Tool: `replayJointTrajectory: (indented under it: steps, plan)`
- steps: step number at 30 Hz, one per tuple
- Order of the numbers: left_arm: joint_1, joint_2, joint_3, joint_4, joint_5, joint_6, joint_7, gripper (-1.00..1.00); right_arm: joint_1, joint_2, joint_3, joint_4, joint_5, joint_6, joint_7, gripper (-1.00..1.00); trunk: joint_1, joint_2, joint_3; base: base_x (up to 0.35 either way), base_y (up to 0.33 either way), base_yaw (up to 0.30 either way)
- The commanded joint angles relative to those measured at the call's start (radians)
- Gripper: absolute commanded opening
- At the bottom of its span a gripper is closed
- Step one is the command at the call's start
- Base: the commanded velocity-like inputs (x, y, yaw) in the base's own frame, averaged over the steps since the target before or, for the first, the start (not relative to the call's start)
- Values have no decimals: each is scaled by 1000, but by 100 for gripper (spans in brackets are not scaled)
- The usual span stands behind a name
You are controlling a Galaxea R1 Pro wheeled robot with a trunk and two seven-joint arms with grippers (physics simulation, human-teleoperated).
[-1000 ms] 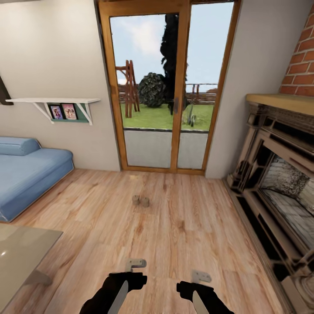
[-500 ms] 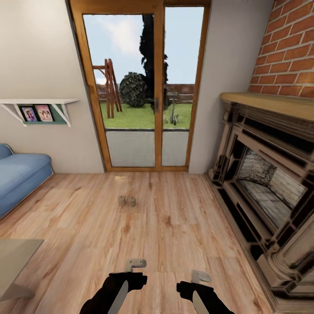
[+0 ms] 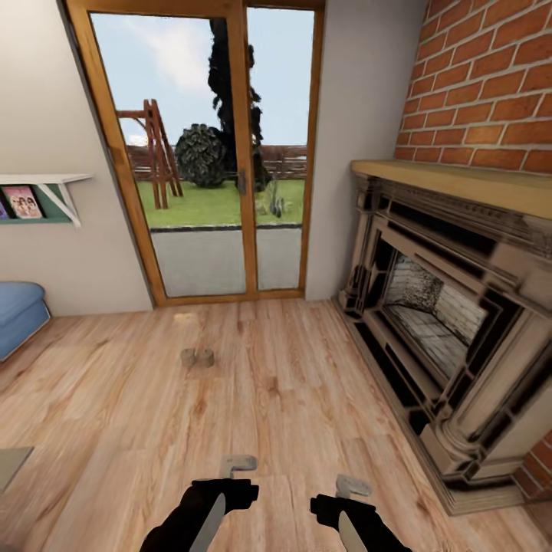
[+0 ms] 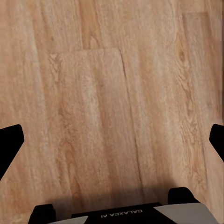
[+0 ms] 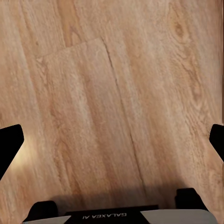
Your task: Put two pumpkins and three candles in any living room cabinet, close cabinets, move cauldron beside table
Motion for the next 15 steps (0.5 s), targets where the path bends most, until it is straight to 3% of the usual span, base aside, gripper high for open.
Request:
replayJointTrajectory:
  steps: [1, 15]
  plan:
    - [0, 1, -3, -2, 11, 4, 9, 100, 0, 0, 2, -2, -9, 4, -7, 100, 0, -1, -2, 0, 0, -259]
    - [0, 1, -3, 1, 11, 4, 9, 100, 0, 0, 2, -2, -9, 4, -7, 100, 0, -1, -9, 0, 0, -258]
